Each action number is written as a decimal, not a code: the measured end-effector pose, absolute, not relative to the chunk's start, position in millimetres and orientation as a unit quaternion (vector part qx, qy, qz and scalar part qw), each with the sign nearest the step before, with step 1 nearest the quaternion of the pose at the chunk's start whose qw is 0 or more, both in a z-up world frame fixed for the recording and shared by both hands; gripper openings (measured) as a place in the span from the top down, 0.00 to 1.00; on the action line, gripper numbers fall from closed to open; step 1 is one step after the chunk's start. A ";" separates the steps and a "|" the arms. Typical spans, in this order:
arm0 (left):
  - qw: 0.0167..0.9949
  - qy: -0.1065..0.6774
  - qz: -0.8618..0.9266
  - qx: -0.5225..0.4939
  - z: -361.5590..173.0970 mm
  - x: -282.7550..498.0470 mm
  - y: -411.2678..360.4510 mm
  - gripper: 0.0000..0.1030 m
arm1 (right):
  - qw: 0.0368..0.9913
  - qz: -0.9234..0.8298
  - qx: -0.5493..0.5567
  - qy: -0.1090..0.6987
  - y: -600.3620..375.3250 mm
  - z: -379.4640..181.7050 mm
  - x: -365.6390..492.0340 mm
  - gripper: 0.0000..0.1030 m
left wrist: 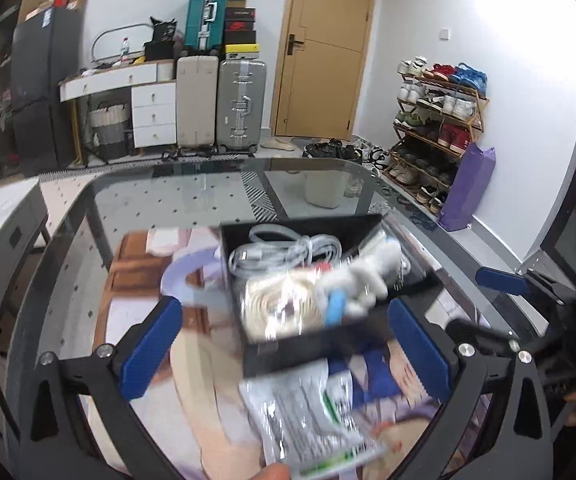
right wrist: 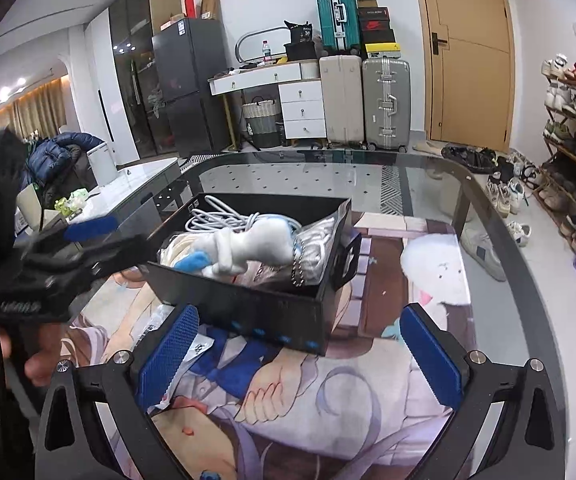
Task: Organize soft objects
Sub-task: 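Lower the cable with the left gripper and the plush toy with the right into the box, then grasp the white sachet with the left gripper while the right grasps the green sachet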
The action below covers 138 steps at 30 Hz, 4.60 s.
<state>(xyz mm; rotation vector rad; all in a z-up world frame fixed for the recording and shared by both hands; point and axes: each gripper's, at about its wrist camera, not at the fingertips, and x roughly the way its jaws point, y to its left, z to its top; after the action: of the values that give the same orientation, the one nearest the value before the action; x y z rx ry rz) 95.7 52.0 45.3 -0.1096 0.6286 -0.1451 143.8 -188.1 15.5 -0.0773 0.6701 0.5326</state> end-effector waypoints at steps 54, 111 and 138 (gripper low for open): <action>0.899 0.434 0.003 -0.058 -30.3 62.9 106.1 0.00 | 0.845 0.306 -0.092 0.428 -88.7 -55.0 131.6 0.01; 0.897 0.442 0.009 -0.017 -32.4 65.4 91.0 0.00 | 0.853 0.300 -0.143 0.402 -110.5 -58.0 120.6 0.54; 0.900 0.431 -0.051 0.028 -22.3 67.9 65.6 0.56 | 0.859 0.330 -0.102 0.379 -154.6 -47.4 95.1 0.59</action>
<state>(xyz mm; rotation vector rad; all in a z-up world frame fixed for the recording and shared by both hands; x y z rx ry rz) 67.9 65.6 -22.3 0.0570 0.8921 -0.1057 95.1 -154.6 -47.4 -0.2132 0.7949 0.6922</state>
